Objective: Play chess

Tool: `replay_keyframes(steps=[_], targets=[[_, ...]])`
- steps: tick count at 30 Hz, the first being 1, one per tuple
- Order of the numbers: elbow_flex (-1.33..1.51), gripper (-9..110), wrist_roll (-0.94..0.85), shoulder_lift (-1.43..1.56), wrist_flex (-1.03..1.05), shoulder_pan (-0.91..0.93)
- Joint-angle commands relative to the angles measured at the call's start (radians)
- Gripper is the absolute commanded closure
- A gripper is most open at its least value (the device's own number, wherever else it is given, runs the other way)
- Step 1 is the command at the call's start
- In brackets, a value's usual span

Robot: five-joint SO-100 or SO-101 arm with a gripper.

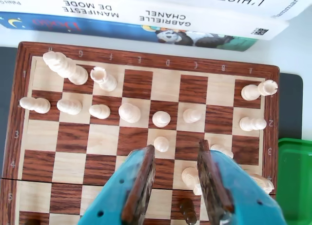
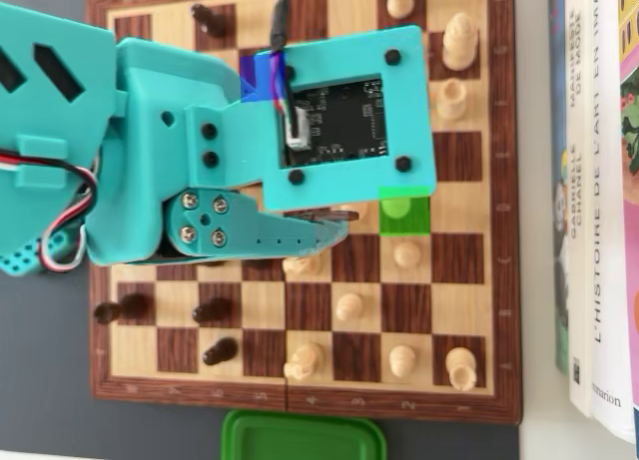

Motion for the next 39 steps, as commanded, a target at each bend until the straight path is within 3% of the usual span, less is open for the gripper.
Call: replay_keyframes(steps=[1,7,31,39], targets=[[0.057,87,0.008,0.123,-0.075,0.006],[0.249,87,0.008,0.301,-0.259,0.003],[0.997,87,0.008,0.896,-1.445,-0.018],[1.141,87,0.006,1.123,-1.641,-0.014]])
